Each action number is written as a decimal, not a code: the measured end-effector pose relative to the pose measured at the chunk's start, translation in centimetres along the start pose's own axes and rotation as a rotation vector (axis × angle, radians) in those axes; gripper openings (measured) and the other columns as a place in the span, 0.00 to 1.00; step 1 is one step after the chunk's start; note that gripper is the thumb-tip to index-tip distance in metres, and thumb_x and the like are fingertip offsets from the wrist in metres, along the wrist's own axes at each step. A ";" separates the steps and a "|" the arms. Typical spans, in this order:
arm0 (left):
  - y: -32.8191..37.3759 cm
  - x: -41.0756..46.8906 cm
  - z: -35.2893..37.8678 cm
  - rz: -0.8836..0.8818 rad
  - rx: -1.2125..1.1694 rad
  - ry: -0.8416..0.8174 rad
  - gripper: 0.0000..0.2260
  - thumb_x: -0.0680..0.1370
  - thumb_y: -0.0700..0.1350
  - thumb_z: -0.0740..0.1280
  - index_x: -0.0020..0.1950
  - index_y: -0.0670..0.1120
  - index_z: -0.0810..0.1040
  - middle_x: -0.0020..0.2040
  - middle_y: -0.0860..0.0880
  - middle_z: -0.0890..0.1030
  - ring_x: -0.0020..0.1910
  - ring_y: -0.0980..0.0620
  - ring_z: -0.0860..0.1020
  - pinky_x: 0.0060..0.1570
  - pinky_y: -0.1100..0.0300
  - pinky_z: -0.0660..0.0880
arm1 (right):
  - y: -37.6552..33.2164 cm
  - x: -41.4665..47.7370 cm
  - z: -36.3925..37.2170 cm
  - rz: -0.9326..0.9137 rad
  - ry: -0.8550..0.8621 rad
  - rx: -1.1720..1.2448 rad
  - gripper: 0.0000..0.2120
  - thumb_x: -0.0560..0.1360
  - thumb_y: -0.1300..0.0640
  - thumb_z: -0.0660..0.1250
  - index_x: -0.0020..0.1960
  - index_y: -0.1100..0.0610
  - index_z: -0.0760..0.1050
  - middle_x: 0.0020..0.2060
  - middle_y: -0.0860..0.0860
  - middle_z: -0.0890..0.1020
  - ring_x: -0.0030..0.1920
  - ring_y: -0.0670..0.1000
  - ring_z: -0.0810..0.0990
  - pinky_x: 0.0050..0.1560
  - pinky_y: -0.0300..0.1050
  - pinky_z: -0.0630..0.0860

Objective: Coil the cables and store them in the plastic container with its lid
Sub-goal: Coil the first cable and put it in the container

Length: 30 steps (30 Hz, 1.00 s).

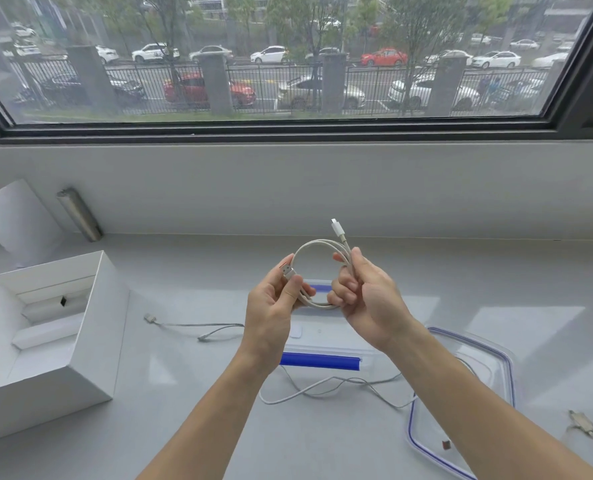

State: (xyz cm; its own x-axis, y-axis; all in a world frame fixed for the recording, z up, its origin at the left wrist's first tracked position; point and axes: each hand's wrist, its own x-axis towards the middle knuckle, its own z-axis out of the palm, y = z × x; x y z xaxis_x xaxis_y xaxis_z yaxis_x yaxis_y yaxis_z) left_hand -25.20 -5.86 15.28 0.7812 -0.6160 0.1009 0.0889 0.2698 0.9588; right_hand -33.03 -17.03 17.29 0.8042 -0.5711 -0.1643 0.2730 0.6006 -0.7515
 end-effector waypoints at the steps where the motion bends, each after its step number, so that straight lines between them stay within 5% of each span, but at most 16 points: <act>1: -0.1 0.0 0.0 0.003 0.015 -0.004 0.15 0.79 0.38 0.61 0.67 0.42 0.71 0.37 0.45 0.77 0.38 0.51 0.78 0.43 0.62 0.76 | -0.1 0.0 -0.1 0.002 -0.016 -0.024 0.12 0.80 0.52 0.57 0.48 0.59 0.73 0.25 0.49 0.62 0.23 0.47 0.62 0.29 0.42 0.65; 7: 0.3 -0.1 0.4 0.087 0.172 -0.001 0.15 0.80 0.38 0.60 0.65 0.49 0.72 0.35 0.48 0.76 0.36 0.53 0.77 0.39 0.61 0.76 | -0.9 0.2 -0.9 -0.042 0.008 -0.288 0.11 0.81 0.56 0.55 0.52 0.57 0.76 0.25 0.52 0.70 0.24 0.50 0.70 0.36 0.48 0.71; 13: 0.6 0.0 0.8 0.129 0.186 0.017 0.14 0.80 0.39 0.60 0.65 0.50 0.71 0.32 0.51 0.77 0.34 0.55 0.77 0.38 0.65 0.75 | -1.3 0.0 -1.3 -0.024 0.042 -0.252 0.14 0.82 0.58 0.51 0.50 0.61 0.75 0.34 0.57 0.78 0.36 0.56 0.79 0.47 0.55 0.78; 19: 0.8 0.1 1.0 0.119 0.139 0.024 0.14 0.80 0.39 0.59 0.65 0.48 0.72 0.31 0.50 0.76 0.32 0.55 0.76 0.37 0.65 0.75 | -2.1 0.2 -2.4 0.203 -0.037 -0.075 0.14 0.82 0.60 0.52 0.57 0.65 0.74 0.36 0.57 0.83 0.33 0.55 0.83 0.37 0.48 0.82; 30: 1.0 0.1 1.5 0.097 0.170 0.014 0.13 0.81 0.40 0.59 0.64 0.49 0.73 0.32 0.49 0.75 0.31 0.55 0.76 0.37 0.62 0.77 | -1.8 0.9 -3.9 0.301 -0.125 -0.088 0.12 0.79 0.60 0.57 0.55 0.60 0.79 0.30 0.54 0.81 0.30 0.50 0.82 0.35 0.44 0.81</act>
State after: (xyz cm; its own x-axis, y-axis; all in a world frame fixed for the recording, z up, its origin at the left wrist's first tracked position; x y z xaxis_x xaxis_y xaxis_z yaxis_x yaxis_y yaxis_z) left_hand -25.96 -6.79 16.64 0.7897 -0.5825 0.1926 -0.0918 0.1982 0.9759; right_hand -34.88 -20.79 16.07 0.9020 -0.2992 -0.3113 -0.0286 0.6781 -0.7345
